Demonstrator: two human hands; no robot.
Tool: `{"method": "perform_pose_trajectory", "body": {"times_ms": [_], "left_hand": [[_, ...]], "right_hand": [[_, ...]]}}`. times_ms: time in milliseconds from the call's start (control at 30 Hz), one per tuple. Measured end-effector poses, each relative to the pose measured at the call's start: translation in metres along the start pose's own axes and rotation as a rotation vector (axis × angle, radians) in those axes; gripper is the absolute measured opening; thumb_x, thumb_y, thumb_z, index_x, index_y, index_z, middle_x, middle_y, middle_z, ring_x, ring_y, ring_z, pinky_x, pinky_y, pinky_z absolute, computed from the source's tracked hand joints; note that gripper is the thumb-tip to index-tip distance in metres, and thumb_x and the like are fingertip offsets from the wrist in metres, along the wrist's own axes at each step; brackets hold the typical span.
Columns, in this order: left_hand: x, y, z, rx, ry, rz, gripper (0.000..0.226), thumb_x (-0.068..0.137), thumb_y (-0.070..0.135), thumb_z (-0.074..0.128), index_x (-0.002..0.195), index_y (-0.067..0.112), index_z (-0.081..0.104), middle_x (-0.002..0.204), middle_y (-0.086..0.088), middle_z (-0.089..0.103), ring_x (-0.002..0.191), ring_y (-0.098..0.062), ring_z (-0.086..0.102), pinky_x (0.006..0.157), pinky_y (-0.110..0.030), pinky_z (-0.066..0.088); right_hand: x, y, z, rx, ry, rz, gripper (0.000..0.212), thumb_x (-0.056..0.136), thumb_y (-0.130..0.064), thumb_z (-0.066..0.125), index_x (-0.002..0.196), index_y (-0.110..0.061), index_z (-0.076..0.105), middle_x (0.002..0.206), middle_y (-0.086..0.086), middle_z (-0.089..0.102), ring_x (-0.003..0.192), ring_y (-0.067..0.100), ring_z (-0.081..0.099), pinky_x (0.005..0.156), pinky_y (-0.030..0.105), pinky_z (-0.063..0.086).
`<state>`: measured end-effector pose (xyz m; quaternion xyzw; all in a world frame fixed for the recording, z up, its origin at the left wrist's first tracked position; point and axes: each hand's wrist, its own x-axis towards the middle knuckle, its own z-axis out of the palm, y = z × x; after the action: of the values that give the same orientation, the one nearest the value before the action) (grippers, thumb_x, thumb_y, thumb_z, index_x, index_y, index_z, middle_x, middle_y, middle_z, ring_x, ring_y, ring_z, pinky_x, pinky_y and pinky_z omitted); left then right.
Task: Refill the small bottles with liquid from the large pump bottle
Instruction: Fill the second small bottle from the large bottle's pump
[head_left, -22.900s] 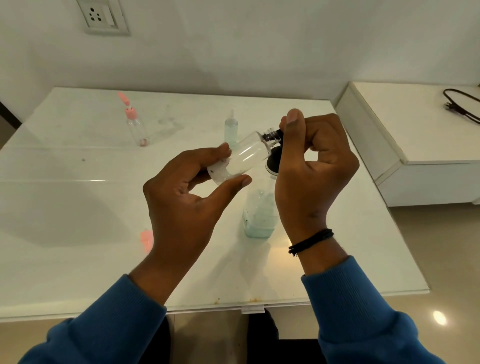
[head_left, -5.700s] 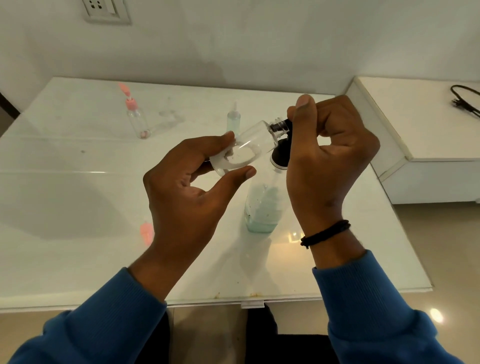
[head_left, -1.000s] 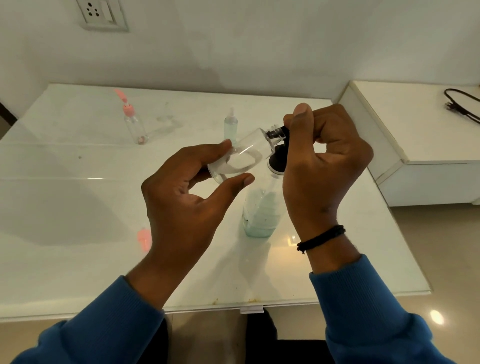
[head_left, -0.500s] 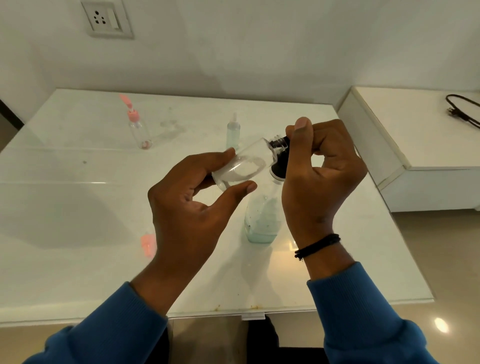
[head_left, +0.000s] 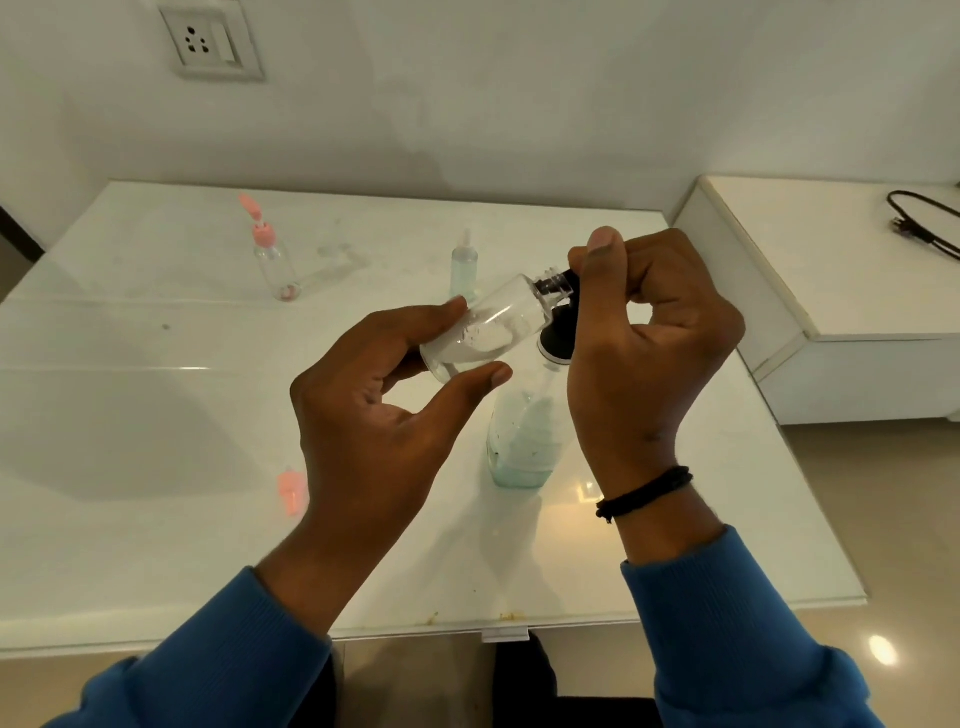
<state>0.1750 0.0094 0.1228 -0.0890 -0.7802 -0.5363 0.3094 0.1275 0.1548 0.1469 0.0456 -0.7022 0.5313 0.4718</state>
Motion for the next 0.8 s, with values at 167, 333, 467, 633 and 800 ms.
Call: {"method": "perform_pose_trajectory", "body": {"times_ms": [167, 333, 467, 633, 800], "left_hand": [[-0.0014, -0.0014, 0.0000, 0.011, -0.003, 0.004, 0.044, 0.081, 0.026, 0.087, 0.119, 0.012, 0.070, 0.116, 0.011, 0.068, 0.108, -0.005, 0.068, 0.087, -0.017, 0.057], [0.0000, 0.0005, -0.0002, 0.001, 0.006, -0.001, 0.045, 0.080, 0.025, 0.088, 0.119, 0.012, 0.070, 0.116, 0.009, 0.069, 0.108, -0.007, 0.068, 0.087, -0.016, 0.056], [-0.0001, 0.0000, -0.0001, 0.008, -0.002, 0.005, 0.045, 0.081, 0.026, 0.088, 0.120, 0.011, 0.070, 0.116, 0.011, 0.068, 0.108, -0.006, 0.068, 0.088, -0.018, 0.057], [-0.0003, 0.0002, -0.0003, 0.006, 0.004, -0.002, 0.046, 0.080, 0.026, 0.087, 0.120, 0.010, 0.070, 0.117, 0.007, 0.069, 0.108, -0.009, 0.069, 0.087, -0.017, 0.057], [-0.0002, -0.0004, -0.0001, 0.003, 0.005, 0.000, 0.045, 0.081, 0.025, 0.088, 0.119, 0.009, 0.071, 0.115, 0.006, 0.070, 0.107, -0.009, 0.069, 0.087, -0.019, 0.057]], "right_hand": [[-0.0059, 0.0023, 0.0024, -0.010, 0.028, 0.013, 0.033, 0.097, -0.006, 0.063, 0.066, 0.004, 0.063, 0.065, 0.015, 0.061, 0.062, 0.019, 0.054, 0.059, 0.020, 0.042], [-0.0003, 0.0002, 0.0001, -0.008, 0.019, -0.007, 0.031, 0.096, -0.003, 0.064, 0.066, 0.004, 0.063, 0.064, 0.014, 0.061, 0.061, 0.020, 0.054, 0.058, 0.020, 0.043], [-0.0039, 0.0022, 0.0019, -0.010, 0.033, 0.000, 0.032, 0.096, -0.003, 0.064, 0.066, 0.006, 0.062, 0.065, 0.015, 0.061, 0.061, 0.018, 0.053, 0.058, 0.024, 0.044], [-0.0014, 0.0012, 0.0003, -0.006, 0.012, 0.010, 0.031, 0.096, -0.003, 0.064, 0.066, 0.005, 0.064, 0.065, 0.014, 0.061, 0.061, 0.019, 0.054, 0.058, 0.022, 0.044], [-0.0026, 0.0011, 0.0010, -0.010, 0.019, 0.012, 0.032, 0.096, -0.004, 0.064, 0.066, 0.006, 0.063, 0.065, 0.015, 0.061, 0.061, 0.021, 0.055, 0.058, 0.024, 0.044]]}}
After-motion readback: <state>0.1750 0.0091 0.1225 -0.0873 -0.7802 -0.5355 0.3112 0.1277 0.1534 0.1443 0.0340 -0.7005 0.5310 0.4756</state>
